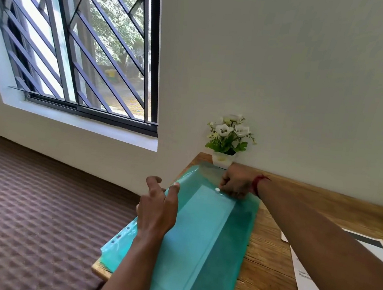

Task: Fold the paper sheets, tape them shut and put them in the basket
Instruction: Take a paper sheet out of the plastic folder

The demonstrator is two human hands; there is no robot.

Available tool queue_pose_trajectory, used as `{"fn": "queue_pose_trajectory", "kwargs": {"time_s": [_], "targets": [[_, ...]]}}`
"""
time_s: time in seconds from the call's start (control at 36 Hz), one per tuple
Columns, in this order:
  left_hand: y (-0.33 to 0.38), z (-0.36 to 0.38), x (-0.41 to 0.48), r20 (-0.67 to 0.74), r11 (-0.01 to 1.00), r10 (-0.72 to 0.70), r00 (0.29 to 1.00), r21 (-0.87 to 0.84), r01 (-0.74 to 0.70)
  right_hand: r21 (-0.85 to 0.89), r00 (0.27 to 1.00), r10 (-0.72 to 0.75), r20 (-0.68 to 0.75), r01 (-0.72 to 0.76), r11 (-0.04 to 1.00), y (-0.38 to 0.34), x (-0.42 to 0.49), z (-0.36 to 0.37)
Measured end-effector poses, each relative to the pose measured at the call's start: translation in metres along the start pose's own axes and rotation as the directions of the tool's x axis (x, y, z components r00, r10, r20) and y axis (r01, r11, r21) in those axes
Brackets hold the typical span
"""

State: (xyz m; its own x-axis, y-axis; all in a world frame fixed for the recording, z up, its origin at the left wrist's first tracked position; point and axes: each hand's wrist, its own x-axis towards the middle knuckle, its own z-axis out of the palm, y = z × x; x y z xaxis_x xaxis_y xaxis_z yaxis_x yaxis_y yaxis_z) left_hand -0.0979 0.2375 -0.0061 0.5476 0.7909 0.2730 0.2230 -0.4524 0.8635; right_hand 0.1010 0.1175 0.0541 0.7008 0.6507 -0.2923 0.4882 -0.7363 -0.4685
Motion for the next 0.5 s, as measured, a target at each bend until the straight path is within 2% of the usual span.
{"fn": "queue_pose_trajectory", "kwargs": {"time_s": [0.39,0.5], "targets": [[-0.0017,0.0017,-0.0002,-0.003,1.000,0.025,1.000,0.015,-0.025,0.129,0.998,-0.028,0.060,0.020,0.991,-0.0003,-0.0047,-0.0039],[-0.0006,0.0015,-0.0009,-0.014,1.000,0.024,1.000,0.019,-0.024,0.114,0.997,-0.054,0.053,0.047,0.992,-0.0039,-0.0072,-0.0037]]}}
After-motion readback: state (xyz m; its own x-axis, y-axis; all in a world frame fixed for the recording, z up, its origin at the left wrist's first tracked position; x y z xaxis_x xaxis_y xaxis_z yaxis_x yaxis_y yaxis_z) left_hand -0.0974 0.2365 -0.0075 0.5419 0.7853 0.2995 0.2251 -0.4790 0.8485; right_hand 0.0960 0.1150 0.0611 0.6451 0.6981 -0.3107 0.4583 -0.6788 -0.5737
